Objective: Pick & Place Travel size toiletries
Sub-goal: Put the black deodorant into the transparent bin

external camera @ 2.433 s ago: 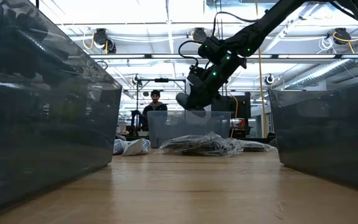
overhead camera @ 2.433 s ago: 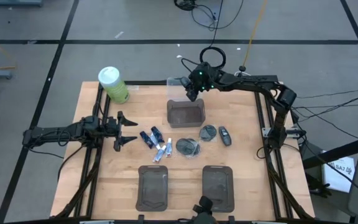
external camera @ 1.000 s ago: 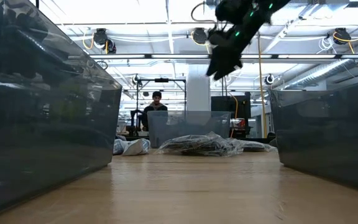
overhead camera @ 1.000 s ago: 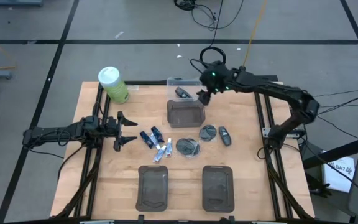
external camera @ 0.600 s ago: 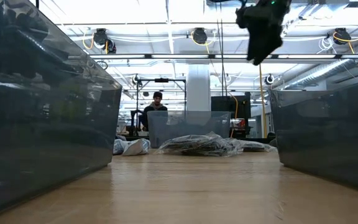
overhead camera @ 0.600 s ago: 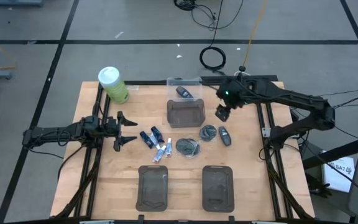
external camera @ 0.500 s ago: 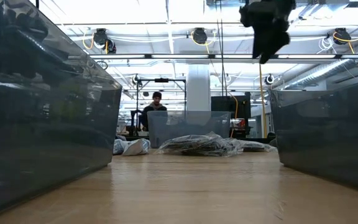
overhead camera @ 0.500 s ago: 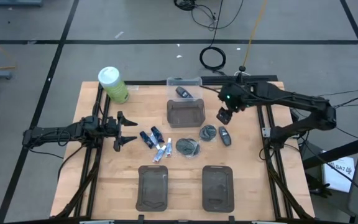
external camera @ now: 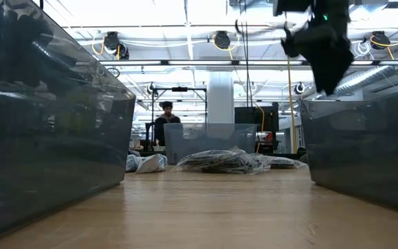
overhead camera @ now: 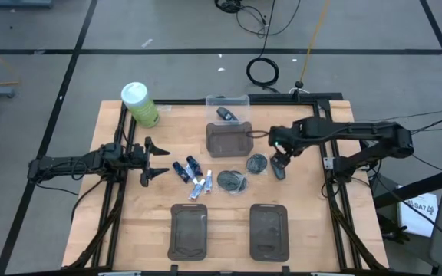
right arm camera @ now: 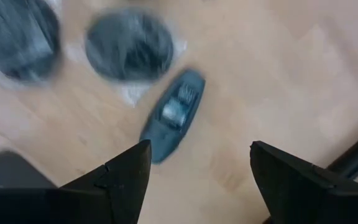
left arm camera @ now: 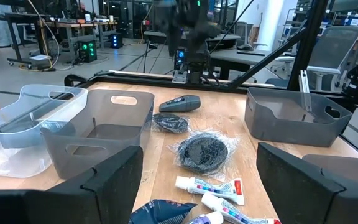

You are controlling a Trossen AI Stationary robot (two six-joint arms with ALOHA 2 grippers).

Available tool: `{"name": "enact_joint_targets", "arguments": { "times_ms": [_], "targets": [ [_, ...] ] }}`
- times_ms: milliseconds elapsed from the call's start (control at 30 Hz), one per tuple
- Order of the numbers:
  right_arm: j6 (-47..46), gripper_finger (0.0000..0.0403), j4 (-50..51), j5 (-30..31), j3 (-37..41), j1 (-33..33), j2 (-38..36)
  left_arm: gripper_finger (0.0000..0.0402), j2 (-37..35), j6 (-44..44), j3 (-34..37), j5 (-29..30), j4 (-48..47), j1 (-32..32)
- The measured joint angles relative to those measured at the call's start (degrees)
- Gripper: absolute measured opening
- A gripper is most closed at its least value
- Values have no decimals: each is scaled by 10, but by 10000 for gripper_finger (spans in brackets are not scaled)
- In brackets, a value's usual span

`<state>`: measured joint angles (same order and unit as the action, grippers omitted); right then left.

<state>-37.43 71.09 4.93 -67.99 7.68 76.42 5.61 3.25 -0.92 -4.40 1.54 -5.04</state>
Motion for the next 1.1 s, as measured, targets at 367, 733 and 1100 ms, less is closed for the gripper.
{"name": "enact_joint_targets", "arguments": {
  "times_ms": [367,733,1100],
  "targets": [
    [-17,263,-164,-85,164,3,0,306,0,0,0,0,0,0],
    [-25,263,-283,-97,227,5,5,306,0,0,0,0,0,0],
    [43,263,-343,-93,230,6,64,306,0,0,0,0,0,0]
  ]
}}
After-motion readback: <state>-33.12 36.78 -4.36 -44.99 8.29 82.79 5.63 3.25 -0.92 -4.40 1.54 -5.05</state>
